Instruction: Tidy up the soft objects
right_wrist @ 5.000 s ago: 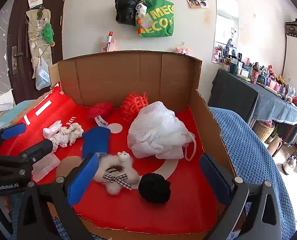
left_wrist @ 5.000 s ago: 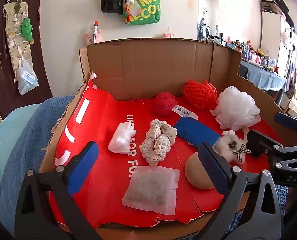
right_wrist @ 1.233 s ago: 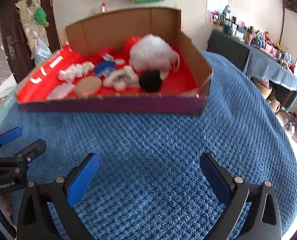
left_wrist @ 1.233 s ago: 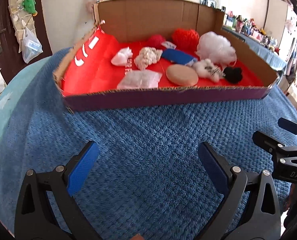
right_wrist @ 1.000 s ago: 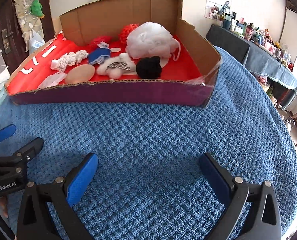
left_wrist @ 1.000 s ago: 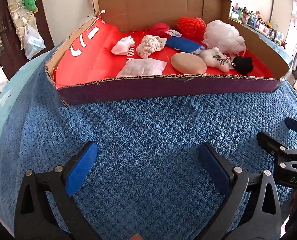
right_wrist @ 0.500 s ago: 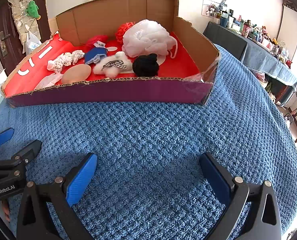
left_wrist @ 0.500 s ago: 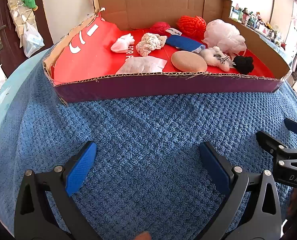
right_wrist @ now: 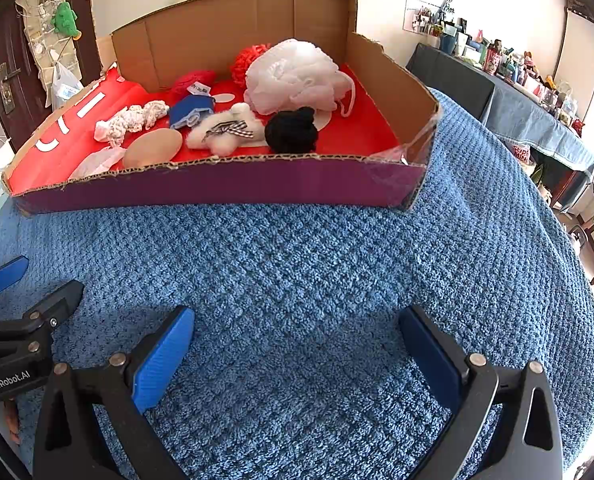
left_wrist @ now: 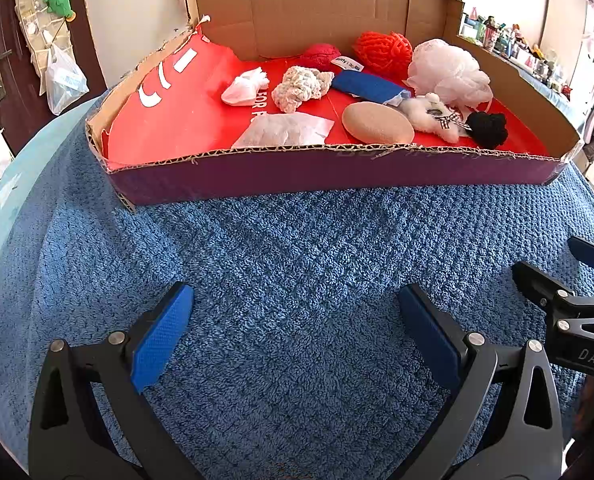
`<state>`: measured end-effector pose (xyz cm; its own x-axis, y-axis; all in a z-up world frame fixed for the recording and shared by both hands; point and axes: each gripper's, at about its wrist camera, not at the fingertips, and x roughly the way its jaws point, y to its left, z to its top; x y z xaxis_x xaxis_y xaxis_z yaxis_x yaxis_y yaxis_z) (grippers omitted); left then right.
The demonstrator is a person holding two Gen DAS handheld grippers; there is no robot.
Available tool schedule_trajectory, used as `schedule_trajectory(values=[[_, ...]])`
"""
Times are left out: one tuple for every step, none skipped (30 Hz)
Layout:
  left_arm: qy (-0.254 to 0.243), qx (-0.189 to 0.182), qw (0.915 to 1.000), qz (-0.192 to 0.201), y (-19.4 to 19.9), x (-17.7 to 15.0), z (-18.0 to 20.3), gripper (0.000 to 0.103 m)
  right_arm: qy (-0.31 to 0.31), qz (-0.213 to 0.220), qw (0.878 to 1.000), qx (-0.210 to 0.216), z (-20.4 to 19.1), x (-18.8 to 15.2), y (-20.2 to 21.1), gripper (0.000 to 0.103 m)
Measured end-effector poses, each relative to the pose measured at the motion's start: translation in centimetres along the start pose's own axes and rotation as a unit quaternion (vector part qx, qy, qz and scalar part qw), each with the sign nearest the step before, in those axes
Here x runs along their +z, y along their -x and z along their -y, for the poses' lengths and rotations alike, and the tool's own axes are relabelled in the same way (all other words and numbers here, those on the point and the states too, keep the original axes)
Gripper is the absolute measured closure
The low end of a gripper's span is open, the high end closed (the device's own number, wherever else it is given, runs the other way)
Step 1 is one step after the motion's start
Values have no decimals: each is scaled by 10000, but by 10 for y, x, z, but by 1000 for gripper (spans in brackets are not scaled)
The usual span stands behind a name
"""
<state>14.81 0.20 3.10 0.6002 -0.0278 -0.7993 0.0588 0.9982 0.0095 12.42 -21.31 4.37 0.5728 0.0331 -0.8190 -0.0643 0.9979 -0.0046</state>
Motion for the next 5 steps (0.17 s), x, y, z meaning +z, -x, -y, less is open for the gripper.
schedule_trajectory(values=[[0, 0, 10000, 0, 0, 0, 0, 0, -2, 0, 10000, 2, 0, 0, 0, 0], [1, -2, 10000, -1, 0, 0, 0, 0, -3, 1, 10000, 4, 0, 0, 0, 0], [0, 0, 10000, 0, 0, 0, 0, 0, -3, 1, 10000, 3, 0, 0, 0, 0], [0, 1, 10000, 0, 0, 0, 0, 0, -2, 1, 10000, 1, 0, 0, 0, 0], [1, -1, 10000, -1, 0, 0, 0, 0, -1, 1, 10000, 1, 0, 0, 0, 0]])
